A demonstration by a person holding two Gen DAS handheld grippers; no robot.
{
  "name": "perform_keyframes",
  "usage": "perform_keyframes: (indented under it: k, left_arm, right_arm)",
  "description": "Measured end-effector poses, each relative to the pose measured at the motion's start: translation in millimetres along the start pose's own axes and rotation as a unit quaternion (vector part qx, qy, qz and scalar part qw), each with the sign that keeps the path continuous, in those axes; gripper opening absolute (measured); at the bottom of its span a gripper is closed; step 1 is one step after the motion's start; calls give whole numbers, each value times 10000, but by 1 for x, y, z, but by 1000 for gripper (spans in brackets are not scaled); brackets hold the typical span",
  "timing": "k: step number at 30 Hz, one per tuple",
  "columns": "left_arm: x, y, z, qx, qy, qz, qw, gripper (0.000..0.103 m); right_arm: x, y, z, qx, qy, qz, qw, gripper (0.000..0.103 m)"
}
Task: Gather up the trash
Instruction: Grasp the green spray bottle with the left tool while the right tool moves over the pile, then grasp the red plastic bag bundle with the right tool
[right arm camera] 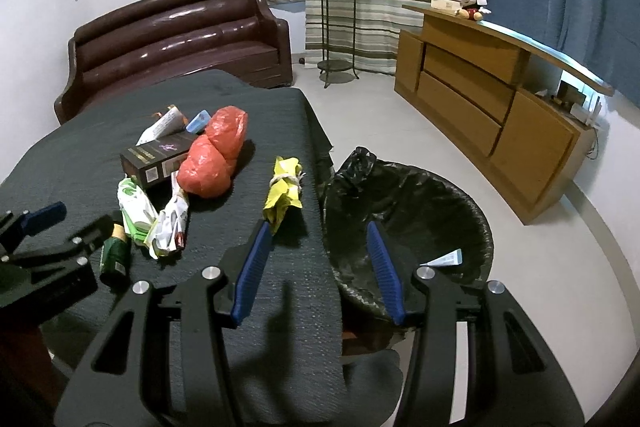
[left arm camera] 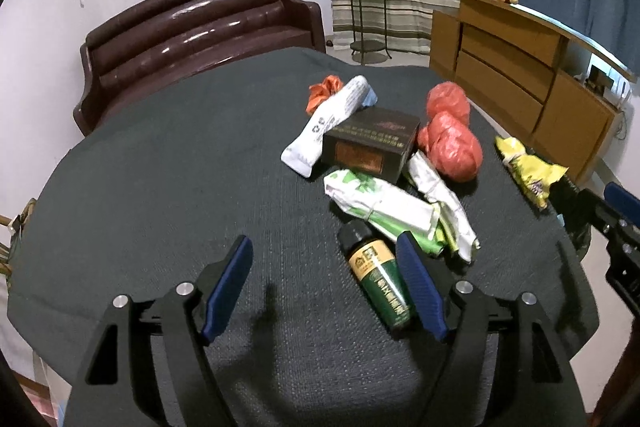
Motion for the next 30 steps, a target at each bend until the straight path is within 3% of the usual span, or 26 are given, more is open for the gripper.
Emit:
perform_keyframes:
  k: [5, 7, 10, 15, 22, 30]
  left_arm:
    - [-5, -4, 0, 69, -142, 94, 9998, 71]
    - [-5, -4, -2, 68, -190, 76, 9998, 66]
    - [-6, -4, -4, 54, -289, 91, 9995, 54]
    - [-10, -7, -7, 23, -551, 181, 9983, 26]
    - [-5, -8, -2, -47, -503, 117, 9987, 25]
    - [4, 0, 30, 127, -309, -37, 9994, 25]
  right_arm:
    - [-2, 1, 3, 6, 49, 8, 10000, 49]
    - [-3, 2, 4, 8, 61, -5, 10000, 49]
    - [-4, 4, 6, -3, 84, -12, 10000, 49]
    - [-5, 7, 8, -9, 110, -47, 9999, 49]
    - [-3, 11, 11, -44, 127, -102, 9999, 49]
    - [-4, 24, 20, -12, 234, -202, 9995, 49]
Point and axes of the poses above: each gripper's, at about its wrist camera, not at the fingertips, and x roughly against the way its jaws point, z to its left, y to its top, the point moved 5 cm from there along -x, roughly the way its jaws point, and after that the axes turned 4 degrees about -y, right-handed, at the moved point
